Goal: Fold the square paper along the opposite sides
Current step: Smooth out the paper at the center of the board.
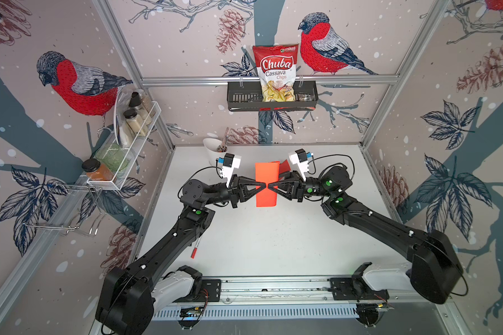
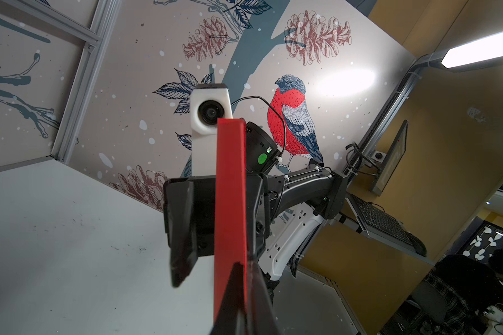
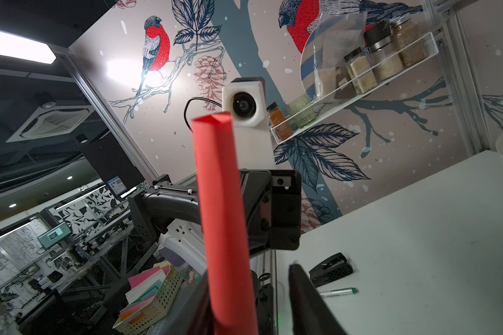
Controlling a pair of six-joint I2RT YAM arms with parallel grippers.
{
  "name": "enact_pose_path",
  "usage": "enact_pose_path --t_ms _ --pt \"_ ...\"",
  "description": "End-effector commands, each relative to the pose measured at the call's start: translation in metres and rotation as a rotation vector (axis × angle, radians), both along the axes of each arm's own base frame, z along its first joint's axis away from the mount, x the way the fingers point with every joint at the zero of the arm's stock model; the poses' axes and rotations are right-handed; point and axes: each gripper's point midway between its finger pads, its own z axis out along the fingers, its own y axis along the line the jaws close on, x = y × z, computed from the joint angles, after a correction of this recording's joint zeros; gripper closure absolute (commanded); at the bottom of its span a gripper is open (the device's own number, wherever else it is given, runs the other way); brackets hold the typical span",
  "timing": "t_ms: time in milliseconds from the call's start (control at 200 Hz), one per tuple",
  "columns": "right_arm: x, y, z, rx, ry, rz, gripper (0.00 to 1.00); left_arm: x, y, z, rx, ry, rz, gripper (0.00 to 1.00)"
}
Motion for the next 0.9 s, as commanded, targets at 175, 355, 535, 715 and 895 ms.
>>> enact_pose_path --t_ms 175,355,535,715,895 --pt "-0.008 -0.01 0.006 0.014 -0.036 0.015 1.0 -0.003 0.004 -0.001 0.003 -0.043 -0.011 1.0" --pt "-0.011 -0.014 0.011 0.024 -0.036 0.031 0.94 -0.003 0.005 -0.001 0.004 -0.043 -0.013 1.0" --pt "-0.022 -0.011 0.001 0.014 -0.048 0.06 0.08 -0.008 0.007 0.011 -0.025 -0.062 -0.03 1.0" --pt "-0.033 -0.012 -0.013 0.007 -0.104 0.04 0.1 -0.01 0.008 0.02 -0.051 -0.069 -0.045 1.0" --pt "-0.04 -0.013 -0.015 0.007 -0.102 0.08 0.6 -0.007 0.007 0.018 -0.043 -0.06 -0.047 1.0"
